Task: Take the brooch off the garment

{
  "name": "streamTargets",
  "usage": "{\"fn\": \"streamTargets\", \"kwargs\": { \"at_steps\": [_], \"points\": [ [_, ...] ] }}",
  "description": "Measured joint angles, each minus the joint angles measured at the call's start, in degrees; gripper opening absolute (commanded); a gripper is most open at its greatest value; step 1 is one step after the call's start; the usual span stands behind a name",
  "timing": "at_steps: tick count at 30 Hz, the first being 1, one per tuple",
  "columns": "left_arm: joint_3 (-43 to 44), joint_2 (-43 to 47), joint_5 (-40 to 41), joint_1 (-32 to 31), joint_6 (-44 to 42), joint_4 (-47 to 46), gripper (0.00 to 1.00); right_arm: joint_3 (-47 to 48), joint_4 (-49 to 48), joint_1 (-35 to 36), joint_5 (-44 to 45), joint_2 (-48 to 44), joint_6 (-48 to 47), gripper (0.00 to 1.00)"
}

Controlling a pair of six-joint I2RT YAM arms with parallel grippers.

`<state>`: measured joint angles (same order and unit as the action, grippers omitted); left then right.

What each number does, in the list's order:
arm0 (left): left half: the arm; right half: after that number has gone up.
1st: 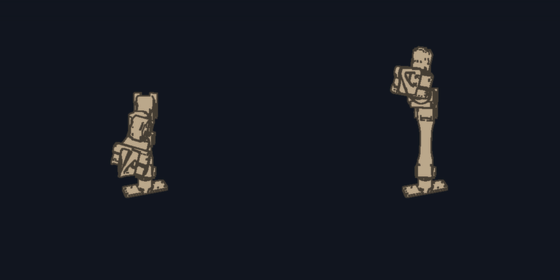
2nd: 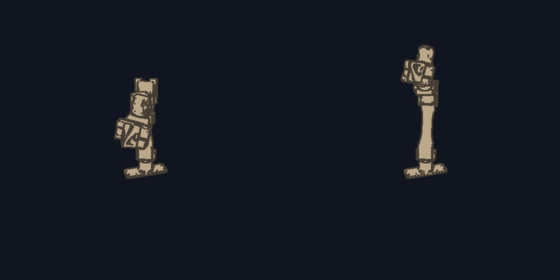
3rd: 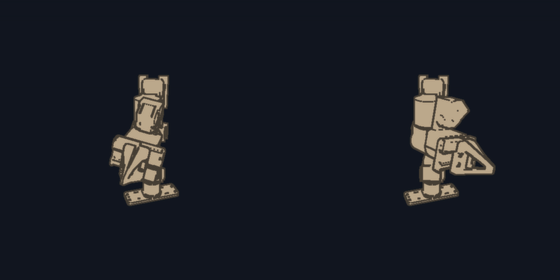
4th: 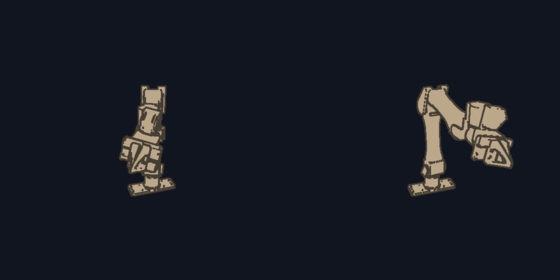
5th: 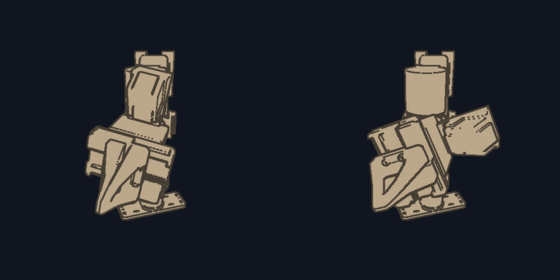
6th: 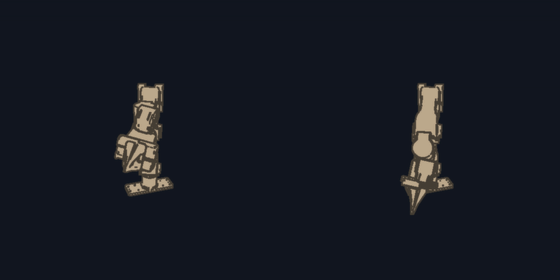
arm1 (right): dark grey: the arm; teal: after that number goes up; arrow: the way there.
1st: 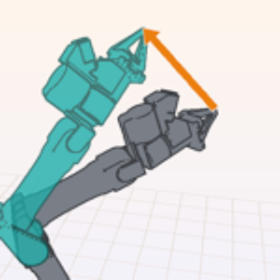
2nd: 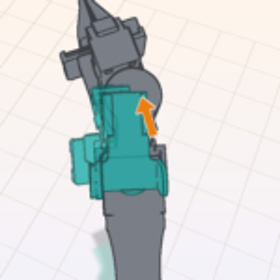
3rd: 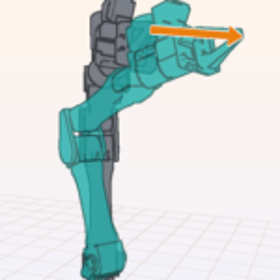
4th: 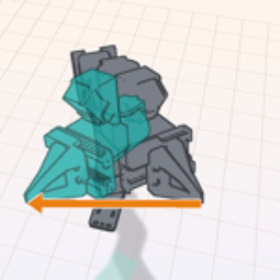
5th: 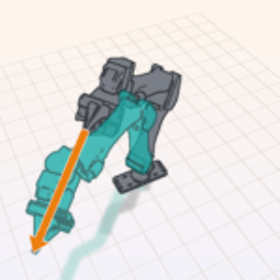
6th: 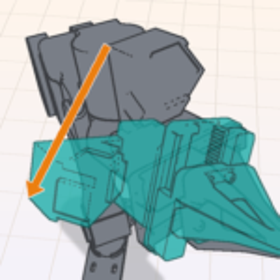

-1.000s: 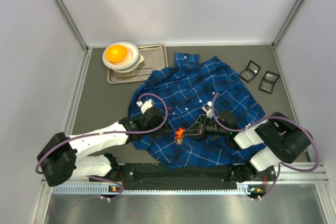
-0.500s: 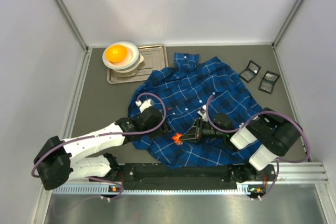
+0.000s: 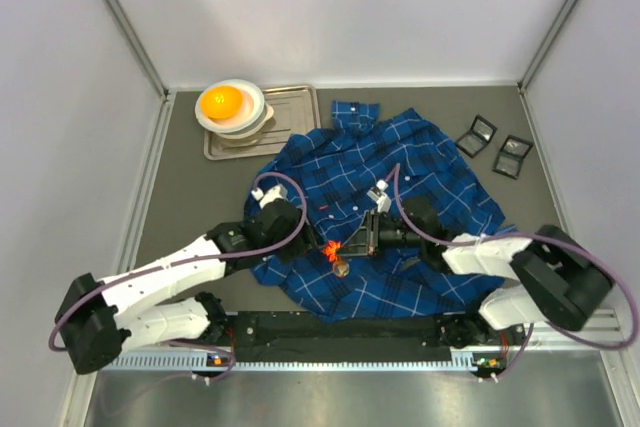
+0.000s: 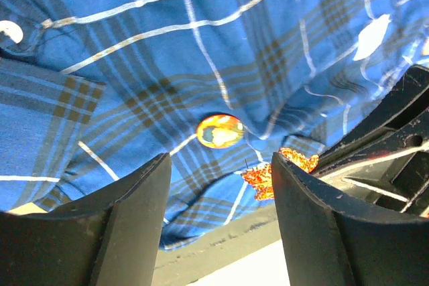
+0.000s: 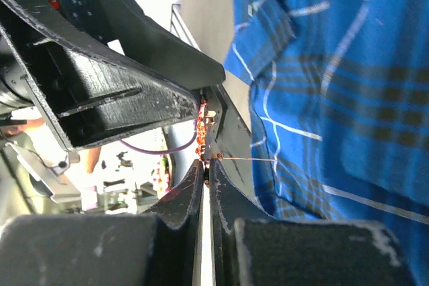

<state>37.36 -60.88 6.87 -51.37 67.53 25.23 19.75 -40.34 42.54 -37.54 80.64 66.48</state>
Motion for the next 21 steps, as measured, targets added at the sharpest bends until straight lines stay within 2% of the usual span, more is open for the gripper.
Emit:
{"fn": "streamTargets", "kwargs": {
  "at_steps": [4, 10, 14, 16, 19, 21],
  "points": [
    [3.7, 3.5, -1.7, 0.4, -3.1, 2.1, 0.63, 4.7, 8.7, -0.4, -0.3, -5.4, -5.0, 0.00],
    [4.2, 14.1, -1.4, 0.4, -15.7, 1.0, 0.62, 5.2, 15.2, -0.5, -2.6, -8.8, -2.4, 0.00],
    [-0.2, 21.6, -5.1, 0.4, -26.9, -8.5, 0.60, 5.0, 18.1, -1.0, -4.5, -14.3, 1.4, 0.00],
    [-3.3, 23.7, -8.9, 0.4, -32.6, -14.1, 0.54, 5.0, 19.2, -1.7, -5.5, -17.0, 3.4, 0.00],
    [-4.8, 21.4, -14.4, 0.1, -40.4, -19.9, 0.53, 5.0, 21.5, -3.5, -6.9, -21.1, 5.8, 0.00],
    [-4.7, 18.4, -16.9, -1.0, -46.4, -23.0, 0.56, 5.0, 22.4, -5.0, -8.1, -23.5, 7.7, 0.00]
  ]
}}
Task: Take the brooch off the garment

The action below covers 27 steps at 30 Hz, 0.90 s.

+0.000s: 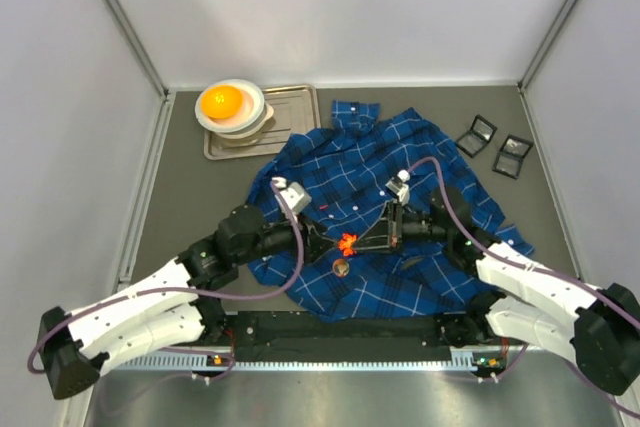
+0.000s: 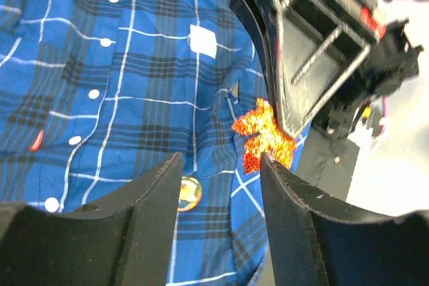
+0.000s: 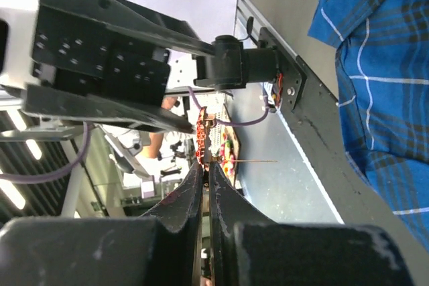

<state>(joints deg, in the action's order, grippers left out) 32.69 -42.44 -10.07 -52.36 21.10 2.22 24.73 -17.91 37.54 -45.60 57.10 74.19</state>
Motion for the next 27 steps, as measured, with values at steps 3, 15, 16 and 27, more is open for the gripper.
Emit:
{"fn": "streamTargets", "kwargs": {
  "at_steps": [3, 15, 16, 27],
  "points": [
    [0.0, -3.5, -2.7, -2.1, -10.1, -2.3, 0.61, 0.0, 1.2, -1.8, -1.8, -1.8, 2.0, 0.00],
    [5.7, -3.5, -11.2, -4.2, -39.9, -1.3, 0.49, 0.0, 1.9, -4.0, -6.6, -3.3, 8.1, 0.00],
    [5.9, -3.6, -11.1, -4.5, -41.6, -0.5, 0.45, 0.0, 1.8, -4.0, -6.9, -3.3, 8.7, 0.00],
    [6.5, -5.8, -5.8, -9.7, -56.6, 6.5, 0.57, -0.3, -1.1, -4.0, -8.4, -3.0, 15.3, 0.00]
  ]
}}
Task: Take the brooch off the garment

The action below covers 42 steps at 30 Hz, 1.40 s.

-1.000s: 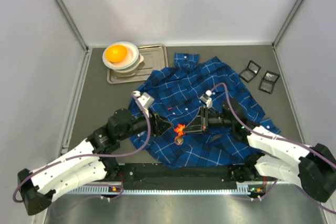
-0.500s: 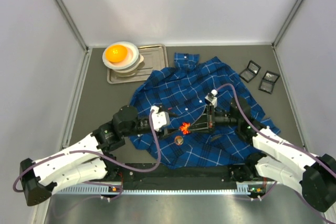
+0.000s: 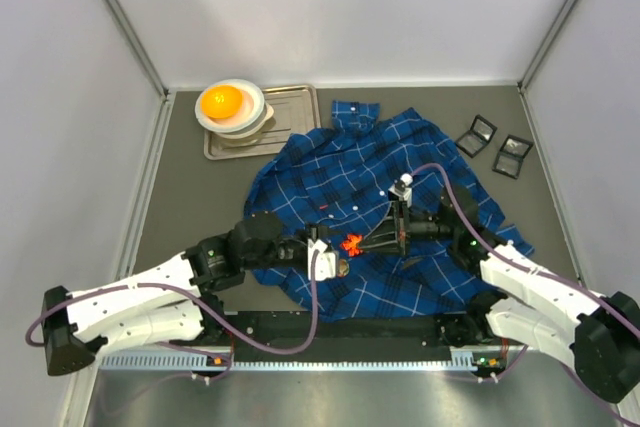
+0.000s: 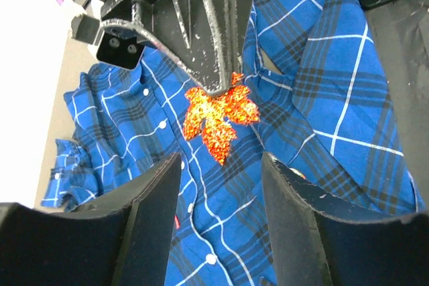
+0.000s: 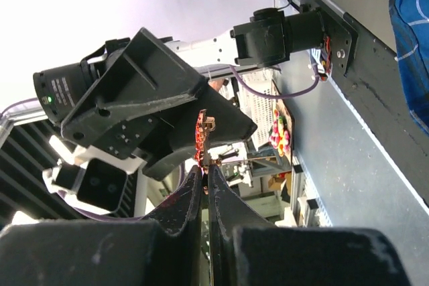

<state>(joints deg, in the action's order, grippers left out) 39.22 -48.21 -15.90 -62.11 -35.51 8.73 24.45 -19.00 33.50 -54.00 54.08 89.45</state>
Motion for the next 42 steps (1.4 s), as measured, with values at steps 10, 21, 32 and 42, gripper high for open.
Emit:
{"fn": "streamTargets", "kwargs": {
  "at_steps": [10, 21, 32, 42],
  "points": [
    [0.0, -2.0, 10.2, -8.2, -8.2, -0.2, 0.42, -1.3, -1.8, 0.0, -0.3, 2.3, 4.3, 0.00],
    [0.0, -3.5, 18.5, -11.7, -11.8, -2.3, 0.03, -2.8, -4.7, -0.2, -0.2, 2.3, 7.6, 0.00],
    [-0.1, -3.9, 19.7, -12.3, -9.4, -2.5, 0.00, 5.0, 15.7, -0.7, 2.6, 1.3, -11.4, 0.58],
    [2.5, -8.7, 13.5, -12.0, 1.4, 4.8, 0.00, 14.2, 39.0, 0.2, 18.7, -7.8, -50.6, 0.63]
  ]
}}
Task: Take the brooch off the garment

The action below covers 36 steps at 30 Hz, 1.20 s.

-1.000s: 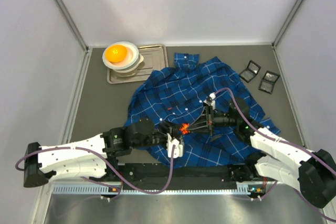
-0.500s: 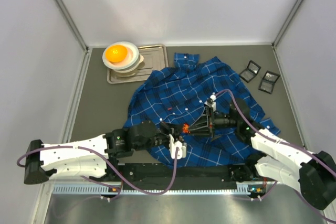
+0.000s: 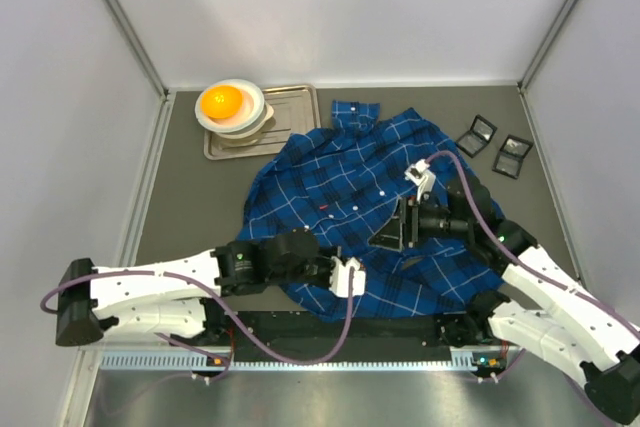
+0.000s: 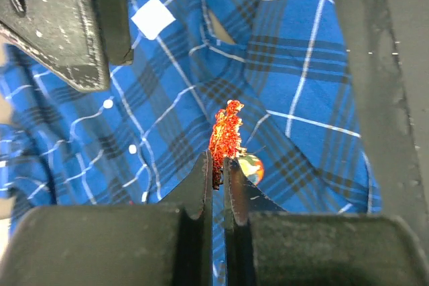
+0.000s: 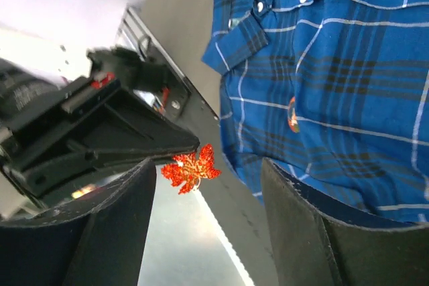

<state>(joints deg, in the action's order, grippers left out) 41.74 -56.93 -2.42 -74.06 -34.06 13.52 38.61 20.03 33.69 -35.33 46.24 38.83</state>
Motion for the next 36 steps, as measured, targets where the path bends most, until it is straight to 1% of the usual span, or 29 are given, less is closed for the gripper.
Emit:
{"fn": "streamTargets", "kwargs": {
  "at_steps": [3, 6, 9, 15, 21, 25, 28, 29, 30, 33, 36],
  "points": [
    [3.1, -3.6, -5.2, 1.9, 3.1, 2.8, 0.00, 0.0, 1.2, 4.0, 3.3, -1.5, -8.3, 0.62],
    [5.2, -5.2, -10.7, 4.9, 5.8, 4.7, 0.00, 0.0, 1.3, 11.8, 6.2, -1.4, -15.5, 0.61],
    [6.4, -5.4, -16.2, 8.0, 8.0, 5.2, 0.00, -0.9, 0.2, 16.3, 7.7, -1.3, -19.0, 0.61],
    [7.2, -5.5, -24.0, 11.7, 10.8, 5.7, 0.00, -8.0, -4.3, 16.9, 8.0, -4.3, -20.2, 0.59],
    [8.3, -6.5, -30.1, 14.1, 13.0, 6.8, 0.00, -9.4, -6.3, 16.9, 7.9, -5.4, -20.3, 0.55],
    [9.4, -8.0, -32.5, 15.3, 14.1, 6.7, 0.00, -9.4, -7.0, 16.9, 8.1, -7.1, -20.8, 0.49],
    [10.2, -9.5, -34.1, 16.2, 15.5, 6.9, 0.00, -9.4, -7.1, 16.9, 7.6, -7.2, -21.2, 0.47],
    [10.5, -10.2, -34.8, 16.5, 16.1, 6.9, 0.00, -9.4, -7.3, 16.9, 7.6, -7.2, -21.3, 0.45],
    [10.8, -10.9, -35.4, 16.8, 16.5, 6.8, 0.00, -9.4, -7.3, 16.9, 7.6, -7.3, -21.2, 0.40],
    [11.1, -12.3, -37.1, 17.9, 17.9, 6.5, 0.00, -9.4, -7.4, 16.9, 8.1, -8.5, -21.2, 0.37],
    [11.3, -13.0, -38.2, 18.3, 19.0, 6.3, 0.00, -9.4, -7.8, 16.9, 8.3, -10.1, -21.2, 0.32]
  ]
}}
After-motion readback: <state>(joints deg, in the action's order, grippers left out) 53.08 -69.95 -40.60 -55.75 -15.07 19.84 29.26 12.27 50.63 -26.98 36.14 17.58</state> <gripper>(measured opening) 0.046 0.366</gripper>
